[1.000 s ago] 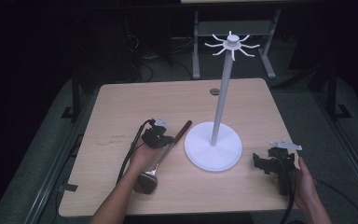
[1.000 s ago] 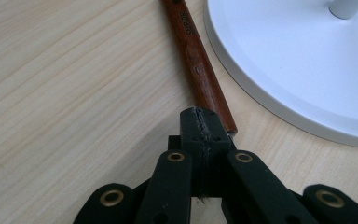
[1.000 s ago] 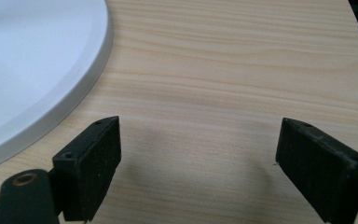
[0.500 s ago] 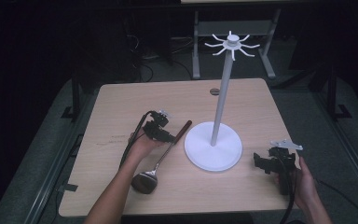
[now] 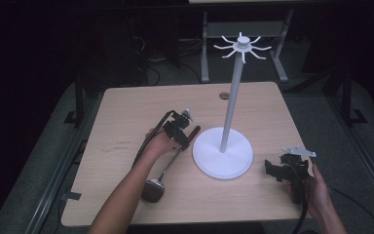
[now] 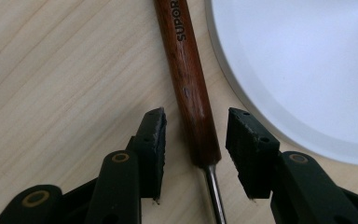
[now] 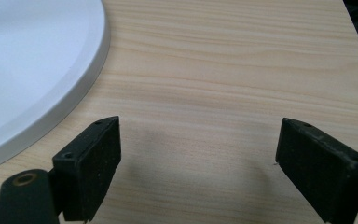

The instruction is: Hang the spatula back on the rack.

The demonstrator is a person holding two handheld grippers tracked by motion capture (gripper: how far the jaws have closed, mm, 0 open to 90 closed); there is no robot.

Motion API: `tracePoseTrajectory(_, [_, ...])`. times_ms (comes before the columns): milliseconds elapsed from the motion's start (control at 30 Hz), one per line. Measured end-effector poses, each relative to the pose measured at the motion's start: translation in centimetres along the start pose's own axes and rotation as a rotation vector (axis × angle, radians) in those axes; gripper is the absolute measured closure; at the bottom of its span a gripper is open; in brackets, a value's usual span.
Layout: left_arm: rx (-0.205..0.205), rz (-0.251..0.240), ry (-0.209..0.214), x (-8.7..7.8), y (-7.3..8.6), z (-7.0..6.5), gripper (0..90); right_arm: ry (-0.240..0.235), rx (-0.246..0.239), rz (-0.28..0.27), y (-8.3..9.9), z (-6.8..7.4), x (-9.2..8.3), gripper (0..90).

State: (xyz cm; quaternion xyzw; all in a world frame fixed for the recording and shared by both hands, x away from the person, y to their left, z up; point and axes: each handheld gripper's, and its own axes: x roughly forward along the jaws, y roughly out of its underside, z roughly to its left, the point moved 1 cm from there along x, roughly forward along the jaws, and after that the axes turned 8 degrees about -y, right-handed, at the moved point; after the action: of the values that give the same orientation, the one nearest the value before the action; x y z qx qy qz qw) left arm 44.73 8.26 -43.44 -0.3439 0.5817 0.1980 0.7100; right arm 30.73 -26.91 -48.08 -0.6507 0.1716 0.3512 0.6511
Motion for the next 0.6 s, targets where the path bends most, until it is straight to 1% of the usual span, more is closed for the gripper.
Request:
tracePoseTrajectory(33, [0.004, 0.008, -0.003, 0.14, -0.09, 0.0, 58.3, 0.0, 0.0, 0.0, 0.0, -0.01, 0.0, 13.4])
tracePoseTrajectory(100, [-0.005, 0.018, -0.005, 0.42, -0.19, -0.05, 59.0, 0.001, 0.0, 0.0, 0.0, -0.04, 0.0, 13.4])
tracePoseTrajectory(233, [0.0, 0.046, -0.014, 0.89, -0.22, -0.2, 60.4, 0.003, 0.002, 0.001, 0.0, -0.08, 0.0, 13.4])
tracePoseTrajectory(333, [0.007, 0.052, -0.012, 1.03, -0.25, -0.24, 62.5, 0.003, 0.001, 0.001, -0.01, -0.07, -0.01, 13.4])
tracePoseTrajectory(433, [0.018, 0.059, -0.02, 1.13, -0.28, -0.46, 65.3, 0.004, 0.002, 0.0, -0.01, -0.04, -0.01, 13.4])
tracePoseTrajectory(600, [0.013, 0.062, -0.019, 1.12, -0.3, -0.6, 68.5, 0.005, 0.002, 0.001, -0.01, -0.05, 0.0, 13.4])
